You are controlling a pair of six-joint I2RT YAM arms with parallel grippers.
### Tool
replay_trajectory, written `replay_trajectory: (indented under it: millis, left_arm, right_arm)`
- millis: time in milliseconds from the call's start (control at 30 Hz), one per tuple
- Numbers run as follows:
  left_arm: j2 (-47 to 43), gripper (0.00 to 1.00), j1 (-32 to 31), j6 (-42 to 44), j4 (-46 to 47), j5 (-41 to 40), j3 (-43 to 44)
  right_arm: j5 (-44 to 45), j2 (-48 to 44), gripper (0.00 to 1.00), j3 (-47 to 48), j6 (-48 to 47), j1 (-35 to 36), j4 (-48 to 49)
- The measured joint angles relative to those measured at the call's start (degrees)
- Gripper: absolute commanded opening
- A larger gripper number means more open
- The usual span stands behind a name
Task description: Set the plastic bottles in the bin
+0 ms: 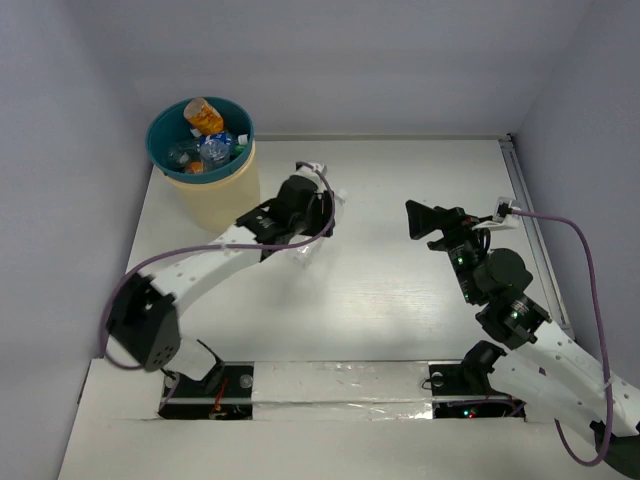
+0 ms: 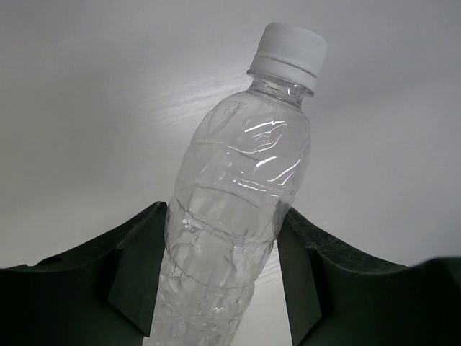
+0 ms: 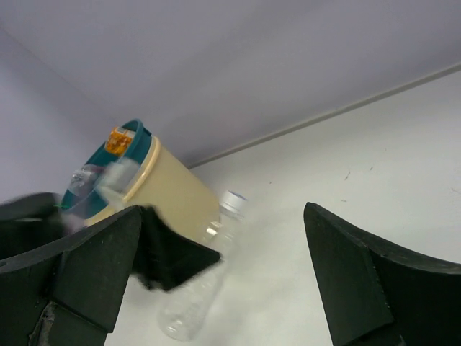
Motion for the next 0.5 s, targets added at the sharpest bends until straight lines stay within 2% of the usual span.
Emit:
replay_trajectory:
  millis: [100,200,333,500]
  left_arm:
    - [-8.3,0.34,-0.2,0.3,-3.2,-0.1,5.8]
    - [-13.0,0.34,2.8,1.9,-6.2,-0.3,20.9]
    - [-13.5,0.34,12.9,4.5,-8.2,-0.8,38.4]
    - [-7.0,0.35,25.5,7.9,-11.7,-5.0,55.0]
  right_arm:
    - [0.2,-0.2,0.99,0.4,0.0,0.0,-0.4]
    - [0.3,-0.3,0.99,0.5,0.3,0.0,-1.0]
    - [-0.2,0.3,0.99,0.5,0.8,0.0,-0.9]
    - [-2.4,1.9,0.99,0.5,1.2,0.0,-0.9]
